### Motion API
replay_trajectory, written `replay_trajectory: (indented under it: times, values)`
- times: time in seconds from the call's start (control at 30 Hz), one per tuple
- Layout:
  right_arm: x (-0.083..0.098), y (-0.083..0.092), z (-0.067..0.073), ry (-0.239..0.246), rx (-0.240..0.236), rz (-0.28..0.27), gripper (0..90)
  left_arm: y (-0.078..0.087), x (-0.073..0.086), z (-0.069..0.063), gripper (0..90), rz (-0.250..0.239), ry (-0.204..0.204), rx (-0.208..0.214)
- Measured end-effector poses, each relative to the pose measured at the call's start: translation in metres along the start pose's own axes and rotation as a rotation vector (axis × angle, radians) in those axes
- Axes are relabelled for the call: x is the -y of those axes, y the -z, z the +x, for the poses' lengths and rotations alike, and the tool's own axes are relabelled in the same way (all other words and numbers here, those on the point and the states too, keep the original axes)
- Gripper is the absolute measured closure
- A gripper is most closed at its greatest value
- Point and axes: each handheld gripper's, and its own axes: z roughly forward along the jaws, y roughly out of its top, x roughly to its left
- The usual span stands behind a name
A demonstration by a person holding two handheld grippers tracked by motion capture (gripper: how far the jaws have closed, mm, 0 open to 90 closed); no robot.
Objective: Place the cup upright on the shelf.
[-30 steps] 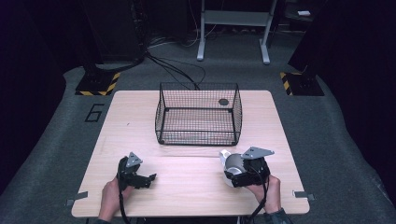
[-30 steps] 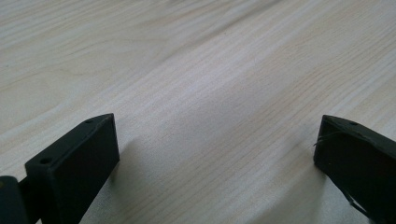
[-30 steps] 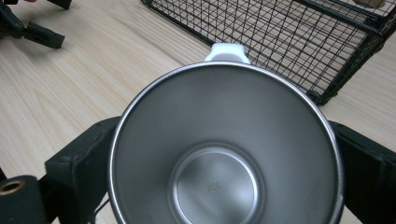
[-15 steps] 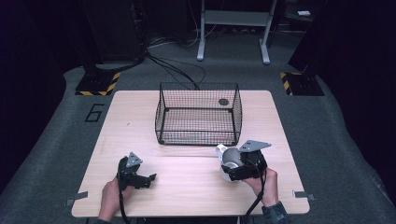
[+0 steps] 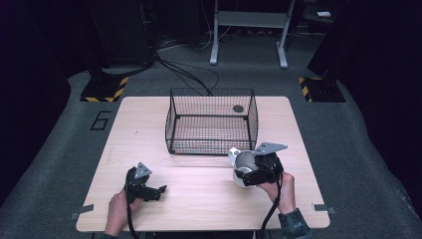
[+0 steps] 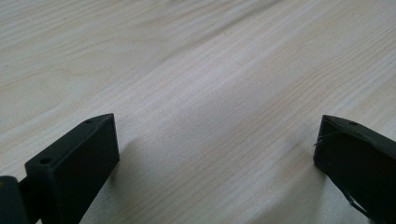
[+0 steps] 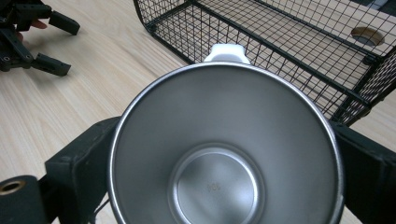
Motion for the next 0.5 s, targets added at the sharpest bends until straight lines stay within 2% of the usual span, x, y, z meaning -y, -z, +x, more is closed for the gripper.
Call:
replay_trajectory:
  times: [0.27,0.5]
  values:
    - [-0.008,-0.003,-0.003,0.010,-0.001,0.000,5.6,0.000,0.000,0.000,0.1,0.000,0.000,0.000]
    - [-0.016,-0.002,-0.006,-0.002,-0.002,-0.012,5.6,0.000,0.000,0.000,0.1,0.000,0.000,0.000]
